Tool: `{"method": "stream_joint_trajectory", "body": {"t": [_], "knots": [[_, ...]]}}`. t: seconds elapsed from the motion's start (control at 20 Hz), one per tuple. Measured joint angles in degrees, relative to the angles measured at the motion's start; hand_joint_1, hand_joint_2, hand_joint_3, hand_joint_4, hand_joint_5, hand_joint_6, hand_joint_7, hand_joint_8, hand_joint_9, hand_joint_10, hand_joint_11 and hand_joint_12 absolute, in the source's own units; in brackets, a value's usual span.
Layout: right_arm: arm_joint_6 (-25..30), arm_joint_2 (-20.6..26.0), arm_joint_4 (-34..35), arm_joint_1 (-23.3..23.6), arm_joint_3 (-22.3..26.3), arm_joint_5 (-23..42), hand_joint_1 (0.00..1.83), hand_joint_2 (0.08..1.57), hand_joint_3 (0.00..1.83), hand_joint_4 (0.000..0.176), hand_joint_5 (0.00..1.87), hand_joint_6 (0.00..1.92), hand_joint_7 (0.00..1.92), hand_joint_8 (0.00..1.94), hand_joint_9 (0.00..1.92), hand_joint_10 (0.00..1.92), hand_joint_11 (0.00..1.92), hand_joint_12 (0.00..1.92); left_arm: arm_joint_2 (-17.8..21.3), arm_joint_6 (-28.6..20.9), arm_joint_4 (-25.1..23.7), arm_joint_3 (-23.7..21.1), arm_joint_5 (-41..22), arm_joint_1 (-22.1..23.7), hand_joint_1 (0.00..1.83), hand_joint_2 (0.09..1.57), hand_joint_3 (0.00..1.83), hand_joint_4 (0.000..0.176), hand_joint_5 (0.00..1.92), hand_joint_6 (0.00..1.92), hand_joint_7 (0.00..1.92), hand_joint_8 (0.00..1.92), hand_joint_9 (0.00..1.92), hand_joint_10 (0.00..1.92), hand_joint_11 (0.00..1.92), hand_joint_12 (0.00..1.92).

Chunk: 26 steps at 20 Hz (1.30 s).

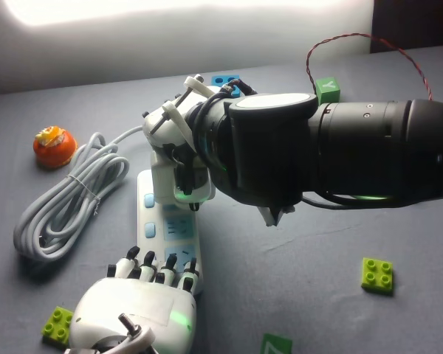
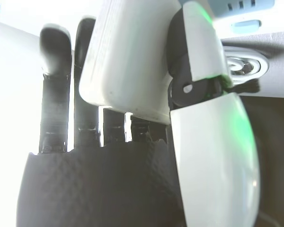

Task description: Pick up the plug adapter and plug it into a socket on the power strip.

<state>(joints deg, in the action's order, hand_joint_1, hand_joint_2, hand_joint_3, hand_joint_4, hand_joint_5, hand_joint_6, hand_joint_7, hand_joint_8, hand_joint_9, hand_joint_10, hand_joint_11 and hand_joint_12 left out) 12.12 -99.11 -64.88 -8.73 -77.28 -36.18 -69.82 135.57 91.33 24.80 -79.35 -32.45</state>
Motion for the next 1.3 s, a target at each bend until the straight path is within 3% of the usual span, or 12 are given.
{"method": "stream_joint_trajectory", "body": {"t": [0.1,0.2,0.25,0.3,0.35,0.4,0.5,0.75,0.8,1.0,1.15,1.3], "knots": [[-0.2,0.0,0.1,0.0,0.0,0.2,1.19,1.24,0.01,0.000,0.62,1.36,0.86,1.34,0.72,1.27,0.60,1.68,0.0,0.0,0.0,-0.1,-0.1,0.0,0.17,1.16,0.00,0.000,0.10,0.00,0.12,0.00,0.12,0.00,0.00,0.34],[-0.4,0.1,0.4,0.0,0.0,0.3,1.13,1.27,0.00,0.013,0.70,1.40,0.68,1.45,0.60,1.13,0.52,1.65,0.1,0.0,0.0,-0.3,-0.3,0.0,0.14,1.16,0.00,0.000,0.08,0.00,0.09,0.00,0.10,0.00,0.00,0.28],[-0.4,0.1,0.8,0.0,0.0,0.3,1.09,1.25,0.00,0.000,0.71,1.37,0.61,0.83,0.57,1.01,0.49,1.58,0.1,0.0,0.0,-0.3,-0.3,0.0,0.15,1.17,0.00,0.000,0.07,0.00,0.07,0.00,0.07,0.00,0.00,0.26],[-0.3,0.2,1.0,0.0,0.0,0.3,1.07,1.24,0.00,0.000,0.73,1.35,0.67,0.48,0.56,0.86,0.43,1.56,0.1,0.0,0.2,-0.3,-0.3,0.0,0.17,1.17,0.00,0.000,0.08,0.00,0.08,0.00,0.08,0.00,0.00,0.28],[-0.3,0.2,0.9,0.0,0.1,0.3,1.07,1.24,0.00,0.000,0.73,1.35,0.67,0.48,0.56,0.86,0.43,1.56,0.1,0.0,0.2,-0.3,-0.3,0.0,0.17,1.17,0.00,0.000,0.08,0.00,0.08,0.00,0.08,0.00,0.00,0.28],[-0.3,0.3,0.9,0.0,0.1,0.3,1.02,1.15,0.00,0.000,0.62,0.35,0.72,0.22,0.54,0.74,0.36,1.54,0.1,0.0,0.2,-0.3,-0.3,0.0,0.16,1.16,0.00,0.000,0.09,0.00,0.10,0.00,0.10,0.00,0.00,0.30],[-0.2,0.4,1.4,0.0,0.6,1.2,0.97,1.14,0.00,0.000,0.66,0.08,0.77,0.08,0.55,0.66,0.36,1.51,0.1,0.0,0.2,-0.3,-0.3,0.0,0.17,1.16,0.00,0.000,0.08,0.00,0.09,0.00,0.09,0.00,0.00,0.28],[-0.2,1.2,1.9,0.0,1.4,2.9,0.75,1.09,0.00,0.000,0.48,0.00,0.52,0.00,0.50,0.10,0.08,1.21,0.1,0.0,0.1,-0.3,-0.3,0.0,0.15,1.16,0.00,0.000,0.10,0.00,0.13,0.01,0.12,0.00,0.00,0.32],[-0.3,1.5,1.9,0.0,1.7,3.0,0.73,1.07,0.00,0.000,0.47,0.00,0.50,0.00,0.49,0.06,0.07,1.16,0.1,0.0,0.1,-0.3,-0.3,0.0,0.13,1.17,0.00,0.000,0.07,0.00,0.10,0.00,0.09,0.00,0.00,0.23],[-0.9,3.7,2.4,0.3,3.5,3.4,0.61,0.99,0.00,0.000,0.38,0.00,0.37,0.00,0.35,0.00,0.00,0.94,0.2,0.0,0.4,-0.5,-0.3,0.0,0.15,1.16,0.00,0.000,0.07,0.00,0.12,0.00,0.11,0.00,0.00,0.29],[-1.1,5.3,2.5,1.4,4.7,4.1,0.61,0.93,0.00,0.000,0.31,0.00,0.32,0.00,0.28,0.00,0.00,0.72,0.5,0.0,0.4,-0.6,-0.2,0.0,0.13,1.16,0.00,0.000,0.05,0.00,0.09,0.00,0.07,0.00,0.00,0.19],[-1.4,7.5,2.2,2.7,6.7,4.9,0.57,0.93,0.00,0.000,0.24,0.00,0.26,0.00,0.23,0.00,0.00,0.51,0.5,0.0,0.4,-0.6,-0.2,-0.1,0.14,1.16,0.00,0.000,0.06,0.00,0.09,0.00,0.08,0.00,0.00,0.27]]}}
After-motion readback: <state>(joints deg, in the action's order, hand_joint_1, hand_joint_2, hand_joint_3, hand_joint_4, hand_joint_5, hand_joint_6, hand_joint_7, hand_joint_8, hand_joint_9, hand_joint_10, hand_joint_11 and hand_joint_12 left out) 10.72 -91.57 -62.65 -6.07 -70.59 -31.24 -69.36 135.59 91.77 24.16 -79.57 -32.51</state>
